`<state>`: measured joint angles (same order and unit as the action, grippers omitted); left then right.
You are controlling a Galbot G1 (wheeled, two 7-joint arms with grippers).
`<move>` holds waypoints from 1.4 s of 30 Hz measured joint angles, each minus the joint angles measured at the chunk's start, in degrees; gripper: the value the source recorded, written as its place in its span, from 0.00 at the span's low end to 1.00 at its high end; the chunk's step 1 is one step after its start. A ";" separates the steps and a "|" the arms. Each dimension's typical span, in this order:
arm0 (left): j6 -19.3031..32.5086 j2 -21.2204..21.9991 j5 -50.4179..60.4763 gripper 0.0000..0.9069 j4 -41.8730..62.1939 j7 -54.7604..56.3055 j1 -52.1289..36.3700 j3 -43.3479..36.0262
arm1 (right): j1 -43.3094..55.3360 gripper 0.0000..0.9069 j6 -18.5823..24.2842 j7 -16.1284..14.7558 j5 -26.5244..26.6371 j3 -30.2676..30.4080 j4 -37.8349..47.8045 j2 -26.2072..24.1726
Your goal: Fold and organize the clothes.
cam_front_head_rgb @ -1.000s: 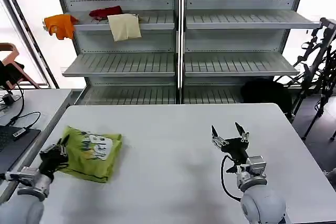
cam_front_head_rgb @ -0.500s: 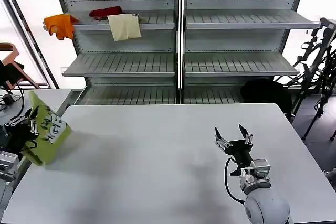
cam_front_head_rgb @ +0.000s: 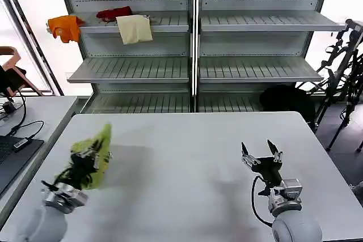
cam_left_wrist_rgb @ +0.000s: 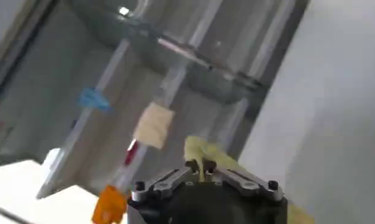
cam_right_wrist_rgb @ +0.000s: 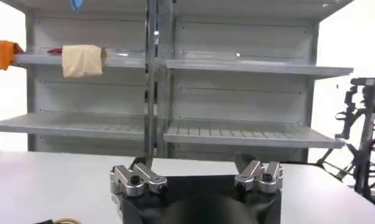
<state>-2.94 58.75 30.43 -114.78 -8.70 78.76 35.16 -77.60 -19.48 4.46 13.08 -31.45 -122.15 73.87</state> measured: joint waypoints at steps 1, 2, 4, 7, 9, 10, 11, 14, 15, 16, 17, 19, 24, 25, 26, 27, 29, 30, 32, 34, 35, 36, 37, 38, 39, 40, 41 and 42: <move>-0.46 0.29 0.38 0.00 -0.25 -0.07 -0.32 -1.40 | -0.07 1.00 0.01 0.03 -0.01 -0.07 -0.03 0.08; -1.03 0.51 0.59 0.01 -0.57 -0.09 -0.72 -2.76 | -0.10 1.00 0.01 0.07 -0.02 -0.08 -0.05 0.17; -2.64 0.85 0.50 0.01 -1.42 -0.02 -1.61 -5.54 | -0.09 1.00 -0.01 0.18 -0.15 -0.09 -0.08 0.34; -5.90 1.16 -1.34 0.01 -2.85 0.42 -3.16 -9.21 | -0.05 1.00 -0.11 0.37 -0.38 -0.08 -0.12 0.47; -8.54 1.54 -3.40 0.01 -3.91 0.92 -4.27 -11.61 | 0.06 1.00 -0.23 0.52 -0.57 0.02 -0.16 0.57; -9.77 1.77 -4.47 0.01 -4.44 1.25 -4.78 -12.66 | 0.16 1.00 -0.30 0.60 -0.67 0.11 -0.22 0.60; -11.09 2.04 -5.58 0.02 -4.88 1.59 -5.26 -13.75 | 0.27 1.00 -0.39 0.67 -0.77 0.28 -0.28 0.62; -15.08 2.86 -8.93 0.21 -5.56 2.71 -6.77 -17.02 | 0.61 1.00 -0.77 0.85 -1.09 0.77 -0.53 0.71; -16.38 3.21 -10.06 0.77 -5.66 3.13 -7.20 -18.22 | 0.70 1.00 -0.91 0.92 -1.19 0.98 -0.61 0.74; -17.50 3.53 -11.01 1.00 -5.69 3.55 -7.56 -19.24 | 0.77 1.00 -1.02 1.02 -1.25 1.12 -0.65 0.78; -18.49 3.86 -11.88 1.00 -5.70 4.01 -7.90 -20.26 | 0.82 1.00 -1.19 1.05 -1.29 1.30 -0.72 0.85; -20.35 4.62 -13.70 1.00 -5.69 5.03 -8.61 -22.47 | 0.95 1.00 -1.52 1.20 -1.29 1.68 -0.96 0.98; -24.04 7.03 -18.73 1.00 -4.97 7.68 -10.42 -28.00 | 1.46 1.00 -2.63 1.68 -1.27 2.84 -1.63 1.53; -24.55 7.50 -19.71 1.00 -4.81 8.14 -10.76 -29.12 | 1.62 1.00 -2.92 1.83 -1.27 3.15 -1.82 1.68; -25.03 7.98 -20.76 1.00 -4.64 8.64 -11.14 -30.29 | 1.76 1.00 -3.20 1.93 -1.27 3.42 -1.96 1.77; -25.44 8.38 -21.63 1.00 -4.56 9.08 -11.48 -31.29 | 1.87 1.00 -3.47 1.96 -1.27 3.70 -2.10 1.85; -26.20 8.85 -23.44 1.00 -4.55 9.75 -12.17 -33.31 | 2.03 1.00 -4.02 1.98 -1.28 4.19 -2.35 1.91; -26.52 8.97 -24.19 1.00 -4.54 9.96 -12.52 -34.04 | 2.05 1.00 -4.25 1.94 -1.27 4.40 -2.47 1.95; -27.09 9.12 -25.68 1.00 -4.66 10.43 -13.30 -35.12 | 1.96 1.00 -4.78 1.73 -1.23 4.84 -2.77 2.07; -27.52 9.14 -26.99 1.00 -4.97 10.67 -13.97 -35.74 | 1.77 1.00 -5.42 1.31 -0.83 5.30 -3.09 2.27; -27.75 9.15 -27.67 1.00 -5.16 10.80 -14.23 -35.83 | 1.74 1.00 -5.82 1.10 -0.51 5.48 -3.24 2.36; -27.92 9.12 -28.33 1.00 -5.33 10.87 -14.34 -35.81 | 1.77 1.00 -6.31 0.90 -0.07 5.65 -3.46 2.46; -28.07 9.00 -28.99 1.00 -5.53 10.91 -14.39 -35.62 | 1.81 1.00 -6.83 0.72 0.67 5.89 -3.68 2.63; -28.17 8.78 -29.73 1.00 -5.79 10.94 -14.46 -35.16 | 1.90 1.00 -7.45 0.61 1.78 6.17 -3.83 2.86; -28.29 8.54 -30.39 1.00 -6.09 11.06 -14.49 -34.58 | 2.04 1.00 -8.00 0.62 2.86 6.50 -3.83 3.07; -28.41 8.24 -31.11 1.00 -6.42 11.09 -14.48 -33.91 | 2.22 1.00 -8.50 0.64 4.11 6.97 -3.83 3.20; -28.48 7.90 -31.90 1.00 -6.77 11.09 -14.46 -32.99 | 2.38 1.00 -8.95 0.69 5.38 7.46 -3.84 3.25; -28.51 7.58 -32.55 1.00 -7.05 11.08 -14.40 -32.01 | 2.63 1.00 -9.44 0.90 6.95 8.11 -3.82 3.23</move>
<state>-31.45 66.32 -2.12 -121.83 2.39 64.36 3.15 -74.97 -28.92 5.37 20.03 -23.34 -125.97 77.11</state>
